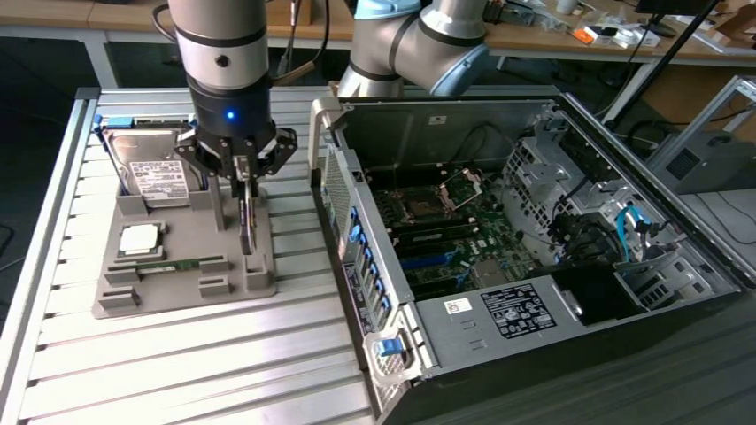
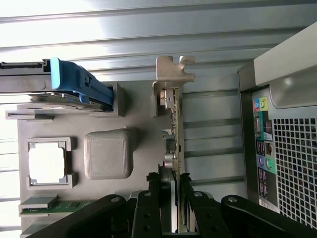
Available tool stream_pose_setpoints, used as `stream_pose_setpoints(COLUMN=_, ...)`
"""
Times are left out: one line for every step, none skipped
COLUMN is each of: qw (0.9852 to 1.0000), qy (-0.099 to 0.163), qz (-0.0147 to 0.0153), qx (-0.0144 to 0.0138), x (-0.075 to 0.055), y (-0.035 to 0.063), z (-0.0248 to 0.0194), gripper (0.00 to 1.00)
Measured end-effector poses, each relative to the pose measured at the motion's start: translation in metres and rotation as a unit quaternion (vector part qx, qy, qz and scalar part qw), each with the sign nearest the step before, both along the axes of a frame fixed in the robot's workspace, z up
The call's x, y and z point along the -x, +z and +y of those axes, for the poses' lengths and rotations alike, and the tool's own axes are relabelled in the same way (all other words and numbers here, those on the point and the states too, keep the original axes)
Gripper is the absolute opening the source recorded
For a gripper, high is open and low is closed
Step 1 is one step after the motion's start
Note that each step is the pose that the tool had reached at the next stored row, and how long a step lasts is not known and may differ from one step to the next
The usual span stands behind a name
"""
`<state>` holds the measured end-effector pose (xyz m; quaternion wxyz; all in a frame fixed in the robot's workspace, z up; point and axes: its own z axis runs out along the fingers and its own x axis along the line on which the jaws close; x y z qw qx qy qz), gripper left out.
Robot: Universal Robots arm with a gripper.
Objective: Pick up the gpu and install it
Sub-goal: 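Pick up the gpu and move the gpu toward the slot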
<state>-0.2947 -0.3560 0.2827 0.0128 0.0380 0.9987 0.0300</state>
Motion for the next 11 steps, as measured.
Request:
stream_pose_setpoints(qw=1.0000, qy=0.000, qz=0.0000, qx=0.0000, x=0.0000, y=0.0003, z=0.0000, gripper=0.27)
stream_pose_setpoints(qw=1.0000, qy=0.000, qz=0.0000, qx=0.0000, x=0.0000, y=0.0004, z=0.0000, gripper=0.27)
stream_pose_setpoints(qw=1.0000, qy=0.000, qz=0.0000, qx=0.0000, x=0.0000, y=0.0006, z=0.0000, gripper=0.27)
stream_pose_setpoints(qw=1.0000, qy=0.000, qz=0.0000, qx=0.0000, x=0.0000, y=0.0008, z=0.0000, gripper=0.27)
stream_pose_setpoints(qw=1.0000, qy=0.000, qz=0.0000, qx=0.0000, x=0.0000, y=0.0009, z=0.0000, gripper=0.27)
stream_pose_setpoints(qw=1.0000, qy=0.000, qz=0.0000, qx=0.0000, x=0.0000, y=0.0014, z=0.0000, gripper=0.27)
stream_pose_setpoints(qw=1.0000, qy=0.000, qz=0.0000, qx=0.0000, x=0.0000, y=0.0018, z=0.0000, gripper=0.27)
stream_pose_setpoints(qw=1.0000, qy=0.000, qz=0.0000, qx=0.0000, x=0.0000, y=0.0019, z=0.0000, gripper=0.27)
stream_pose_setpoints(qw=1.0000, qy=0.000, qz=0.0000, qx=0.0000, x=0.0000, y=0.0020, z=0.0000, gripper=0.27)
stream_pose_setpoints(qw=1.0000, qy=0.000, qz=0.0000, qx=0.0000, x=0.0000, y=0.0023, z=0.0000, gripper=0.27)
stream_pose_setpoints(qw=1.0000, qy=0.000, qz=0.0000, qx=0.0000, x=0.0000, y=0.0024, z=0.0000, gripper=0.27)
